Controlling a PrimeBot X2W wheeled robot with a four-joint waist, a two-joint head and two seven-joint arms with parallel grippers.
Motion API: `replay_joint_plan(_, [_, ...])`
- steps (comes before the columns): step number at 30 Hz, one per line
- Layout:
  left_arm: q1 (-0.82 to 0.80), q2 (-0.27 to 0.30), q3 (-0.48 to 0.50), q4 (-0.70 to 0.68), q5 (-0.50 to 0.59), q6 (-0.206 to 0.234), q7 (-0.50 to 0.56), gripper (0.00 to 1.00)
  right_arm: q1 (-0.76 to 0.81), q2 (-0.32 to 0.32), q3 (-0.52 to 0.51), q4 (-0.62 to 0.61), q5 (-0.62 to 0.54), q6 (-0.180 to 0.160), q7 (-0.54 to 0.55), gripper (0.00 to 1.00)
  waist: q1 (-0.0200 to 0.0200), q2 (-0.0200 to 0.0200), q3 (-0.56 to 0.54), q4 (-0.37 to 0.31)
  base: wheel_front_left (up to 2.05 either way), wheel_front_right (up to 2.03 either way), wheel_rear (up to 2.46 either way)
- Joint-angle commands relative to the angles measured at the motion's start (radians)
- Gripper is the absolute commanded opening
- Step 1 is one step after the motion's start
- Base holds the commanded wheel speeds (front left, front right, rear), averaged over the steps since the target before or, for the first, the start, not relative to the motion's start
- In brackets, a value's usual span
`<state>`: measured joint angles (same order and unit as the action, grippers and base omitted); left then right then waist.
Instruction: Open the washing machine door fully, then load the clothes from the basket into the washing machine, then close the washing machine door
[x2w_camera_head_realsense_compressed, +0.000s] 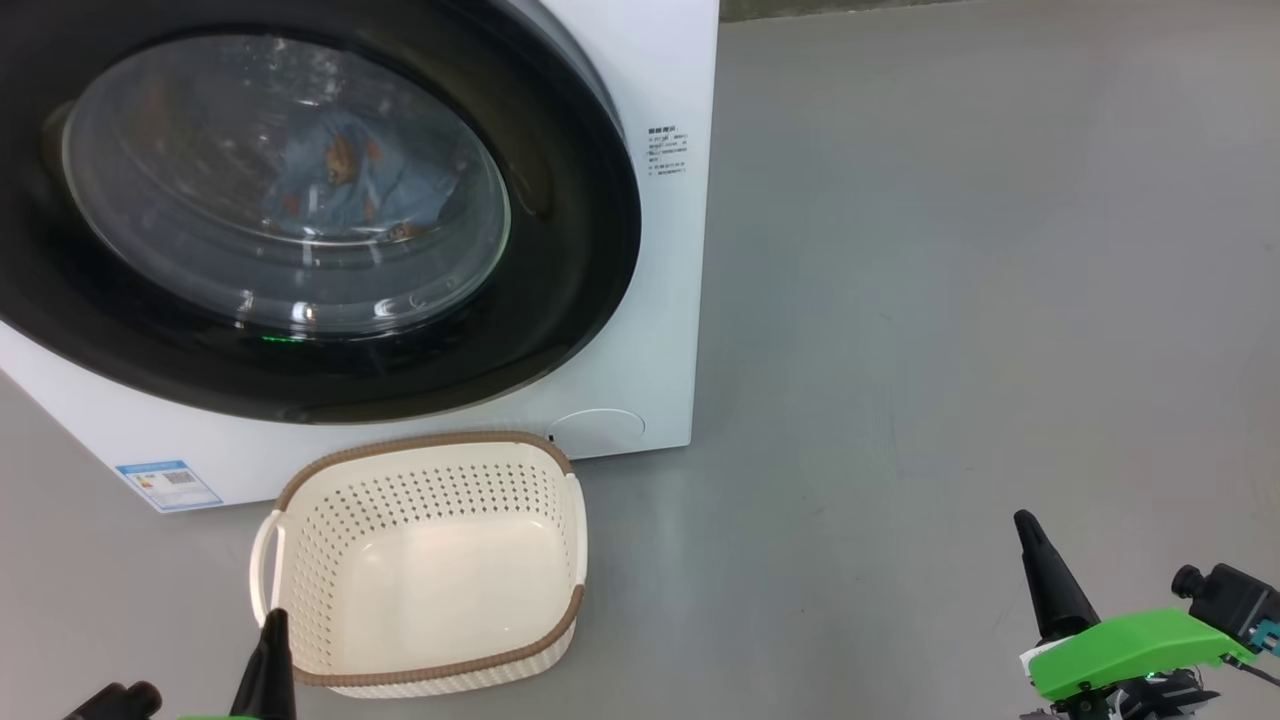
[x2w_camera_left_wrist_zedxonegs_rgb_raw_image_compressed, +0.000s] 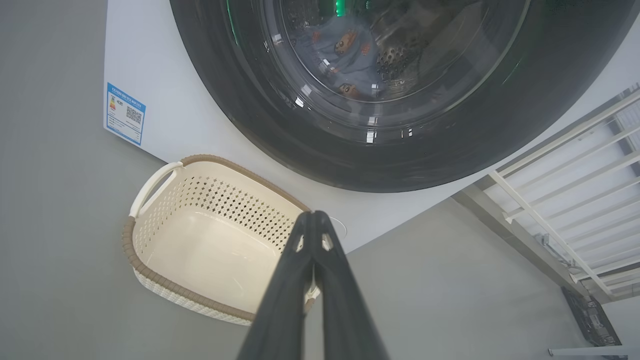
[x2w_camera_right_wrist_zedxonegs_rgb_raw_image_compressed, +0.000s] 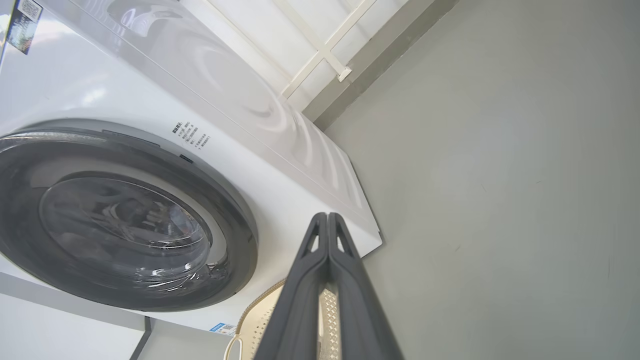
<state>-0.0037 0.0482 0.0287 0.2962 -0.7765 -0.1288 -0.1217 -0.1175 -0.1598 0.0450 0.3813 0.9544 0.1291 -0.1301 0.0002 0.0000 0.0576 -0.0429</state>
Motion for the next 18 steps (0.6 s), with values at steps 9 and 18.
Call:
replay_joint_plan(9, [-0.046, 0.01, 0.027, -0.03, -0.109, -0.001, 0.03, 0.0, -0.005, 0.006, -0.02, -0.041, 0.098, 0.001, 0.031, 0.0, -0.0002, 0.0, -0.007, 0.005, 0.0, 0.0, 0.0])
replay_joint_plan(18, [-0.054, 0.009, 0.035, -0.033, -0.213, -0.001, 0.06, 0.0, -0.003, 0.02, -0.039, -0.055, 0.179, 0.001, 0.061, 0.0, -0.0002, 0.0, -0.013, 0.011, 0.0, 0.0, 0.0])
